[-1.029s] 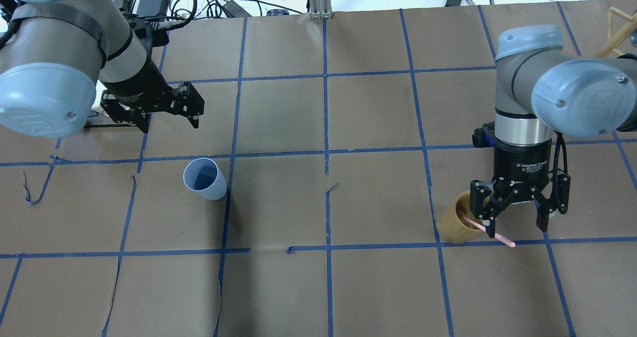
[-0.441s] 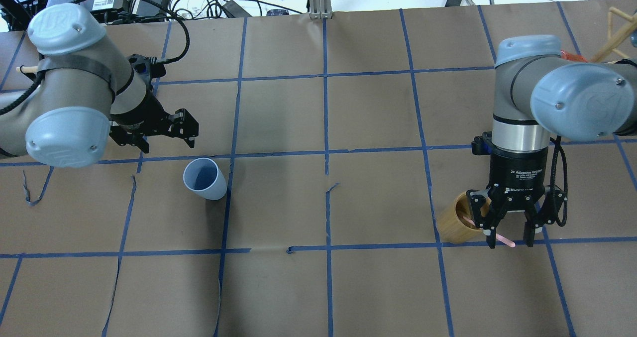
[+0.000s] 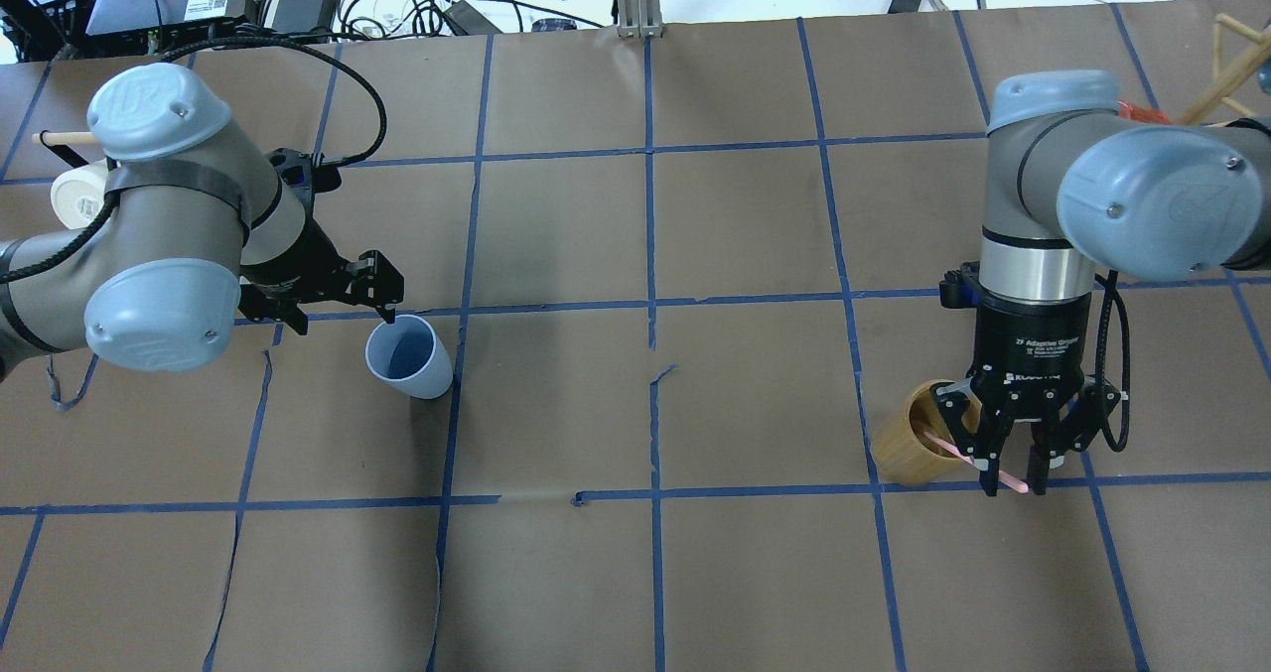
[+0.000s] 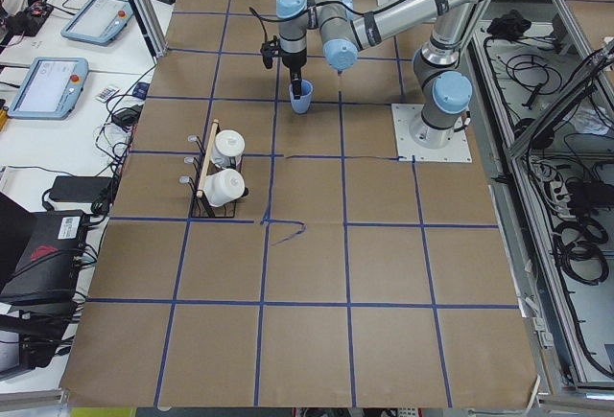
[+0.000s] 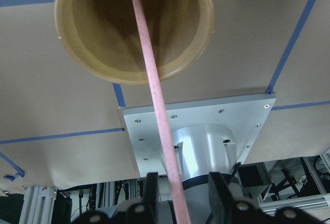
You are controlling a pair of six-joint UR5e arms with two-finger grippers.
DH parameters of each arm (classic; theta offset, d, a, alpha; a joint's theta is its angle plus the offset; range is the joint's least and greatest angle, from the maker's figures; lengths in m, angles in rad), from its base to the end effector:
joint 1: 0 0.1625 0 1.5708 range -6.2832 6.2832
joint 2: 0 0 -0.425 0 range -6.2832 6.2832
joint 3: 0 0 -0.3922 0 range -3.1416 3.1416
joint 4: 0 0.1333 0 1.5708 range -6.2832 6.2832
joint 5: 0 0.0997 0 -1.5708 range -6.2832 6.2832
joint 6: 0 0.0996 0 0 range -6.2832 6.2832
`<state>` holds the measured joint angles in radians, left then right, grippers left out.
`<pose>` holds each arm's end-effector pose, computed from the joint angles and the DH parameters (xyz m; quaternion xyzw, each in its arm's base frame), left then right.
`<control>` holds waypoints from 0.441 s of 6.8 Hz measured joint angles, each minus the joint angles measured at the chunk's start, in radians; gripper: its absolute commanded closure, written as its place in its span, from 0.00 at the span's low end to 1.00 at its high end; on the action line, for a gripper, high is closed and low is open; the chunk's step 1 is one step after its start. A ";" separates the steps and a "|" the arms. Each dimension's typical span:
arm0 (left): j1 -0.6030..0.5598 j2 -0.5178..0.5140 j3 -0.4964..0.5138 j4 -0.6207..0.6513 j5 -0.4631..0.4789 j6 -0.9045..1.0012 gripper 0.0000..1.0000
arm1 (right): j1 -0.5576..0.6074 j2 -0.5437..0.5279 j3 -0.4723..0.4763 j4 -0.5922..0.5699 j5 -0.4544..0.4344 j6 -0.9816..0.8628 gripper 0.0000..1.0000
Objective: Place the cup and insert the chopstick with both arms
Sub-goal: 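Grasp the pink chopstick with the right gripper while the left gripper grasps the blue cup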
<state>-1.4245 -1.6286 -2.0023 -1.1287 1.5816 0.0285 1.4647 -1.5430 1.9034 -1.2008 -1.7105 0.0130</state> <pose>-0.0629 -0.4799 0.2983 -0.0587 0.9980 0.0240 0.0033 0.0777 -0.3978 0.3090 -0.0306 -0.9316 -0.3589 0.0485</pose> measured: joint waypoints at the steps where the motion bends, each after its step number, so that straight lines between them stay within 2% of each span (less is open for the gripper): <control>1: 0.002 -0.008 -0.017 0.015 -0.007 -0.001 0.03 | 0.000 0.000 -0.001 -0.001 0.000 0.001 0.66; 3: 0.004 -0.029 -0.033 0.046 -0.011 0.000 0.03 | 0.000 0.000 -0.003 -0.001 0.000 0.001 0.73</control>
<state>-1.4209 -1.6574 -2.0350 -1.0830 1.5705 0.0289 1.4646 -1.5432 1.9009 -1.2019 -1.7104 0.0138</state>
